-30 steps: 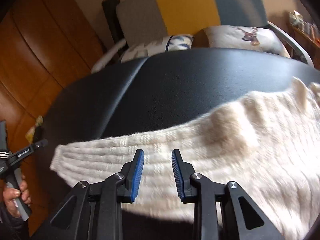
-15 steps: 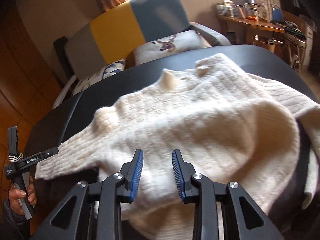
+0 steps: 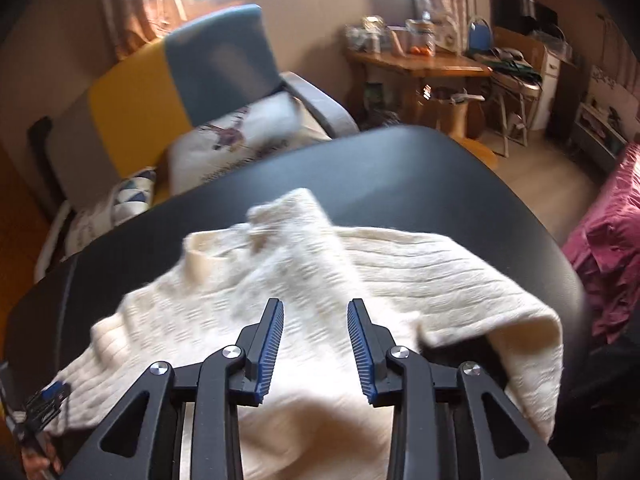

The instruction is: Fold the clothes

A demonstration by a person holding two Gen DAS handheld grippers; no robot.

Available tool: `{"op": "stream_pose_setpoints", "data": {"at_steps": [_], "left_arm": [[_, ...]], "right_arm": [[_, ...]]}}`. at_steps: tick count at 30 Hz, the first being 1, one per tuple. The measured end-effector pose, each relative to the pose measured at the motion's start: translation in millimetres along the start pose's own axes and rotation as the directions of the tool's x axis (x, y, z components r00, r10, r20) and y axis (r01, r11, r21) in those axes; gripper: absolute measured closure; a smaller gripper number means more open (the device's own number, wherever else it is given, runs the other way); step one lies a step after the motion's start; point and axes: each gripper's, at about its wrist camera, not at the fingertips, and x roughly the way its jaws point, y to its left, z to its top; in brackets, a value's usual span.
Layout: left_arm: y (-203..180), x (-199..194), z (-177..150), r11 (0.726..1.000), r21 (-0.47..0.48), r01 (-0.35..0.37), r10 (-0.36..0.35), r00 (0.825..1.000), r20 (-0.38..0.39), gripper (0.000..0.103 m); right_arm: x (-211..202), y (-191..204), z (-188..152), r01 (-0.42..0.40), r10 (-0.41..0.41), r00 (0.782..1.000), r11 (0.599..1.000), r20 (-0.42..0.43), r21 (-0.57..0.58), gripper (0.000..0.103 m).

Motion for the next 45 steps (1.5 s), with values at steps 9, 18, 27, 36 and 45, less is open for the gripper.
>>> {"op": "stream_pose_setpoints", "data": {"at_steps": [9,18,27,36,45], "left_arm": [[3.6,7.1,4.7,1.0,0.023,0.0,-0.001,1.0,0.008,0.062],[6.8,10.0,11.7,0.999,0.029,-0.013,0.014,1.0,-0.017,0.061],[-13.7,-22.4,47.8,0.999,-0.008,0.048,-0.048,0.995,0.085,0.062],[-120.5,0.1,100.8,0.966,0.188,0.179,-0.202,0.973,0.11,0.062],[-191.4,54.9,114.2,0.93,0.293,0.221,-0.226,0.974,-0.016,0.052]], "right_arm": [[77.2,-27.5,37.0,-0.092,0.1,0.979,0.994,-0.177,0.052,0.062],[143.8,-19.6,46.5,-0.074,0.073,0.956,0.997,-0.285,0.004,0.054],[153.2,11.1,39.8,-0.038,-0.014,0.952,0.986,-0.307,-0.164,0.027],[155.0,-1.1,45.1,-0.016,-0.032,0.965,0.984,-0.262,-0.18,0.025],[144.8,13.7,28.3,-0.07,0.001,0.975,0.95,-0.223,-0.305,0.042]]}}
